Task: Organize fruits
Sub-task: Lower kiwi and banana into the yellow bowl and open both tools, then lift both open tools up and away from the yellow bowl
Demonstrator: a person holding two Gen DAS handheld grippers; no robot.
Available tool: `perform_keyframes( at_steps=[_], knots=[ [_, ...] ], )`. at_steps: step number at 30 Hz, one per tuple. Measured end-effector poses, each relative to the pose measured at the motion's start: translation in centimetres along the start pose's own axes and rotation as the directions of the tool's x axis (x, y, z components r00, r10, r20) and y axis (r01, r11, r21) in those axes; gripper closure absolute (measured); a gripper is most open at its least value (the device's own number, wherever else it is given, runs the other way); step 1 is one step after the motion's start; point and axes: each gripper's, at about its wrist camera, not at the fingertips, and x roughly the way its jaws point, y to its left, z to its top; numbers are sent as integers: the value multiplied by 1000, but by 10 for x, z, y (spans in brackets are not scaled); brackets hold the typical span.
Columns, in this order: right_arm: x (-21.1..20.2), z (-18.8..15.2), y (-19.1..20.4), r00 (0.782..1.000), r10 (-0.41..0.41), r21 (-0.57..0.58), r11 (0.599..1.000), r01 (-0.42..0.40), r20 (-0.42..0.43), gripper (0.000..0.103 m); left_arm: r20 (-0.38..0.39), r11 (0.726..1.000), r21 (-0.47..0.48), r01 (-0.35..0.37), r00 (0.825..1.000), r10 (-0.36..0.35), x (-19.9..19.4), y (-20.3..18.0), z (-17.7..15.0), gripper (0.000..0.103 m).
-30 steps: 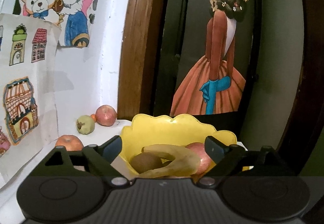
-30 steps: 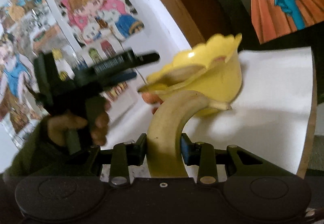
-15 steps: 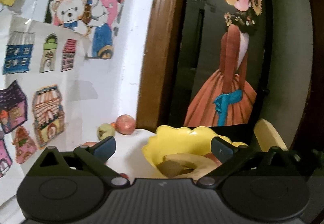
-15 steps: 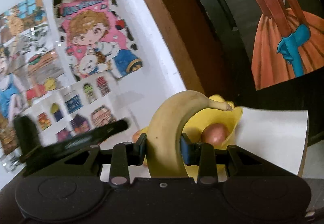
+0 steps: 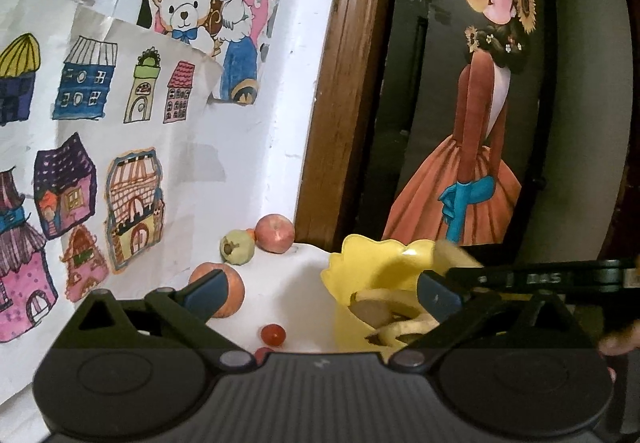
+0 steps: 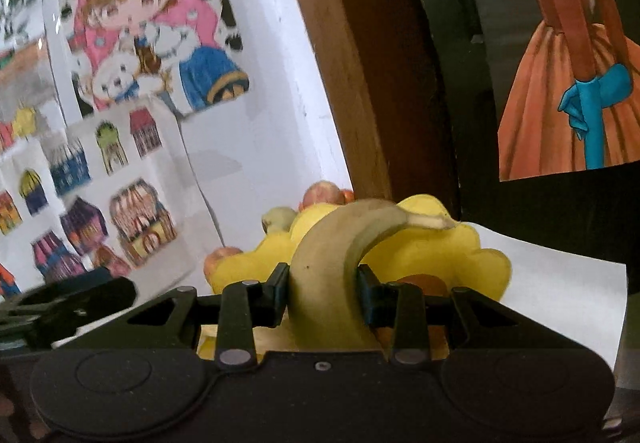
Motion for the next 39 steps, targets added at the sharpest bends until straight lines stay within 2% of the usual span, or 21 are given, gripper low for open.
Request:
perform_keyframes(
  at_steps=[2, 4, 6, 10, 18, 21, 28, 39],
  knots=[
    [4, -3, 3, 1000, -21, -13, 1000, 21, -7, 64, -1, 1000, 1, 1, 1000, -1, -4, 0, -1, 1],
    [1, -5, 5, 999, -35, -32, 999, 36, 22, 62, 1, 1000, 1, 2, 1000, -2, -9, 0, -2, 1],
    [-3, -6, 9, 999, -33, -48, 998, 35, 36, 54, 3, 1000, 1, 2, 1000, -2, -15, 0, -2, 1],
    [-20, -10, 22, 996, -53, -90, 994, 60, 72, 46, 11, 1000, -4, 5, 1000, -5, -27, 0, -1, 1],
    [-80, -34, 55, 983, -89, -177, 977, 118, 163, 10, 36, 1000, -4, -1, 999, 1, -63, 0, 0, 1],
    [-105, -45, 67, 975, -93, -186, 974, 131, 200, 2, 39, 1000, 2, -6, 999, 6, -78, 0, -2, 0],
    [-158, -81, 98, 957, -143, -219, 955, 200, 251, 1, 37, 1000, 1, -18, 999, 18, -122, 0, -17, 0],
    [-214, -144, 143, 950, -197, -234, 938, 255, 242, 1, -8, 997, 1, -72, 997, 72, -191, 12, -56, 0]
  ],
)
